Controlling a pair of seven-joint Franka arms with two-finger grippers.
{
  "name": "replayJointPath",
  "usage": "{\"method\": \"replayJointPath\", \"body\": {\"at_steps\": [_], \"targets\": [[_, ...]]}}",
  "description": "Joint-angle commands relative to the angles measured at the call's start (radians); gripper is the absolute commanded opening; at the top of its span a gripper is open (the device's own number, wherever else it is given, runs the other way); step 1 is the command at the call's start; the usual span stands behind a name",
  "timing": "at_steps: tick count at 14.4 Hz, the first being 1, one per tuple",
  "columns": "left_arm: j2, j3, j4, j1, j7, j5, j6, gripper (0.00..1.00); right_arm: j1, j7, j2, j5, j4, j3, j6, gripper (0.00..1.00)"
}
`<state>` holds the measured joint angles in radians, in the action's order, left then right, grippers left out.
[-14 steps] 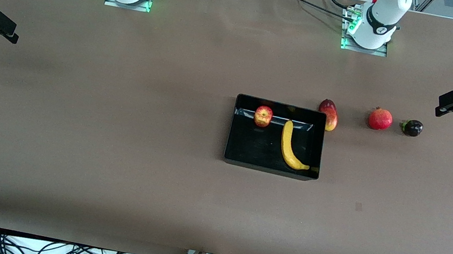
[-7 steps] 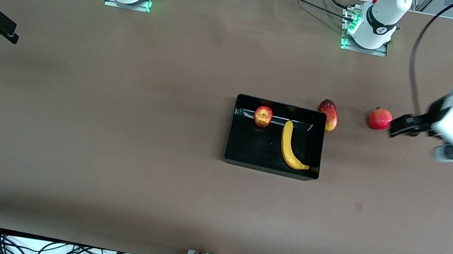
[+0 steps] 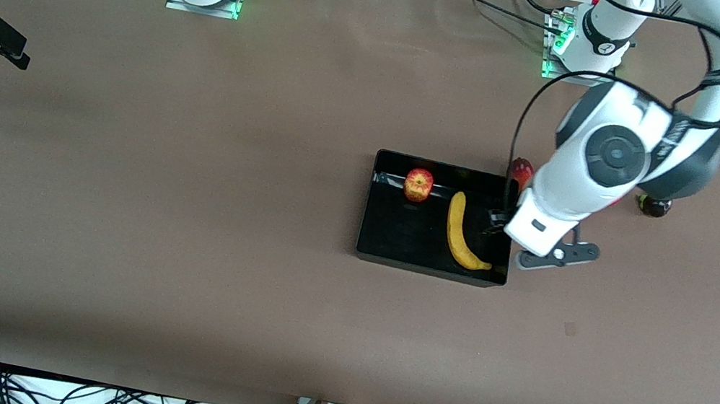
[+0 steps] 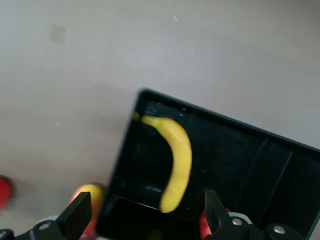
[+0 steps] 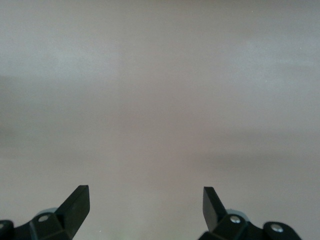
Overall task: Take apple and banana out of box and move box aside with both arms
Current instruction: 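Move the left gripper over the tray toward the apple, then lower the left gripper and grasp the red-yellow apple in the tray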
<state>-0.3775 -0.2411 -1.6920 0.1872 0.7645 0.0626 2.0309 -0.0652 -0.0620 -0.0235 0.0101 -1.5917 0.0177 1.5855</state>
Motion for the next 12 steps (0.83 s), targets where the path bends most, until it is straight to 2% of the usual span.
{"method": "replayJointPath", "body": {"at_steps": [1, 3, 7, 12], "targets": [[-0.030, -0.043, -0.064, 0.008, 0.100, 0.022, 0.125, 1.00, 0.001, 0.007, -0.004, -0.005, 0.013, 0.001, -0.004, 1.00], [-0.060, -0.064, -0.112, 0.034, 0.168, 0.023, 0.216, 1.00, 0.001, 0.005, -0.004, -0.005, 0.013, -0.001, -0.004, 1.00], [-0.132, -0.069, -0.120, 0.093, 0.277, 0.023, 0.287, 1.00, 0.001, 0.005, -0.004, -0.005, 0.013, 0.001, -0.004, 1.00], [-0.172, -0.069, -0.175, 0.139, 0.325, 0.023, 0.379, 1.00, 0.001, 0.007, -0.004, -0.005, 0.013, 0.001, -0.004, 1.00]]}}
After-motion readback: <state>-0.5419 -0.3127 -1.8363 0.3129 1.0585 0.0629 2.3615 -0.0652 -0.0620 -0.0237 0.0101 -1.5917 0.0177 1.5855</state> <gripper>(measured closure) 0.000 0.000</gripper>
